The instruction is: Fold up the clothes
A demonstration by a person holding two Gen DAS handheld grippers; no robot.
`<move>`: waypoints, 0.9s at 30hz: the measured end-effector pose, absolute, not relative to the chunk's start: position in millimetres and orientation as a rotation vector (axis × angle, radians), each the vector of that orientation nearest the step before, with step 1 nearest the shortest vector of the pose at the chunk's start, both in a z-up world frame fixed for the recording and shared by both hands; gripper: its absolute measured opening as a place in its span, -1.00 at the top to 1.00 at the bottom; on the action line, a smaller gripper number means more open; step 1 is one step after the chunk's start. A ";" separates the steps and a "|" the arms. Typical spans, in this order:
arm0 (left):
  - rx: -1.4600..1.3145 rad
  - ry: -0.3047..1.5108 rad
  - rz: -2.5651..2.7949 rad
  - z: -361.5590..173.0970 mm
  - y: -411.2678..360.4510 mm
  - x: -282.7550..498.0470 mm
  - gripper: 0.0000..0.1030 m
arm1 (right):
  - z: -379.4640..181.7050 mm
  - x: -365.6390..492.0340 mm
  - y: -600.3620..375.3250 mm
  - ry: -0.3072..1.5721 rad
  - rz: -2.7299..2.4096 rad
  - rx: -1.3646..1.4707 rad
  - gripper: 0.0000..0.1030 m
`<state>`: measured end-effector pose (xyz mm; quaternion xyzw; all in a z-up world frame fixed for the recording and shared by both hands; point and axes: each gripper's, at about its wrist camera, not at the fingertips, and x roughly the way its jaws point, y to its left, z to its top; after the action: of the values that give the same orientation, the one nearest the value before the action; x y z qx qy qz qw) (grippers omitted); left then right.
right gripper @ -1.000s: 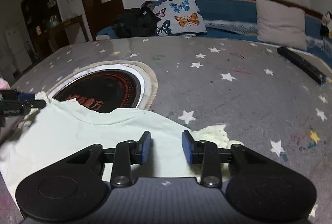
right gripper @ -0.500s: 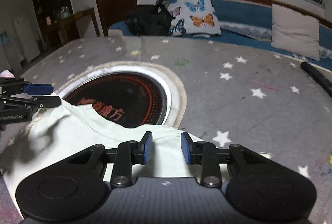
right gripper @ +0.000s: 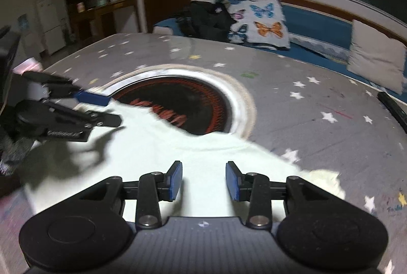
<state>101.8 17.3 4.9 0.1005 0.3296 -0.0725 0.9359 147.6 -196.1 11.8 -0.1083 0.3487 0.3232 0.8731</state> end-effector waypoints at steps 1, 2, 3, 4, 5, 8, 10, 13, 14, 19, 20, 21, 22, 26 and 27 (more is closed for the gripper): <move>0.213 0.667 -0.161 5.1 14.4 92.3 0.03 | 11.8 138.4 -194.8 0.724 0.688 -0.238 0.06; 0.227 0.660 -0.169 4.7 11.4 82.4 0.02 | 11.7 129.3 -193.6 0.720 0.700 -0.250 0.06; 0.242 0.653 -0.170 4.0 8.8 72.2 0.01 | 11.6 121.5 -193.4 0.719 0.709 -0.256 0.05; 0.251 0.648 -0.169 3.3 7.4 61.7 0.01 | 11.4 114.0 -193.5 0.718 0.716 -0.261 0.05; 0.258 0.643 -0.169 2.6 6.7 51.1 0.01 | 10.7 103.4 -194.0 0.717 0.721 -0.271 0.05; 0.260 0.634 -0.144 2.2 9.2 25.6 -0.03 | 8.1 74.2 -199.1 0.713 0.733 -0.299 0.02; 0.252 0.632 -0.127 2.5 13.6 12.9 -0.07 | 5.8 57.6 -204.2 0.710 0.732 -0.319 0.00; 0.248 0.623 -0.100 3.0 19.3 -4.6 -0.07 | 1.2 36.3 -212.7 0.703 0.715 -0.358 -0.06; 0.254 0.617 -0.088 2.8 20.8 -9.5 -0.07 | 0.0 29.9 -215.7 0.696 0.708 -0.375 -0.06; 0.207 0.629 -0.009 -0.9 37.0 -30.3 -0.07 | 2.2 13.5 -238.0 0.677 0.649 -0.360 -0.06; 0.185 0.633 -0.002 -0.5 40.4 -34.9 -0.07 | 4.3 12.5 -245.7 0.676 0.631 -0.333 -0.06; 0.165 0.632 0.003 0.4 43.7 -39.6 -0.07 | 5.7 11.9 -253.9 0.673 0.606 -0.306 -0.06; 0.144 0.633 0.005 1.1 46.7 -43.5 -0.07 | 6.7 12.1 -262.6 0.674 0.583 -0.273 -0.06; 0.060 0.647 -0.006 1.3 57.5 -53.6 -0.07 | 6.3 15.2 -298.4 0.697 0.494 -0.134 -0.02; 0.039 0.654 -0.012 0.0 59.5 -54.4 -0.05 | 4.9 16.6 -304.0 0.703 0.479 -0.114 -0.02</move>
<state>-54.4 59.5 0.0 0.0193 0.3211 -0.0058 0.9468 16.6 -304.0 4.9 -0.0554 0.3409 0.2323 0.9092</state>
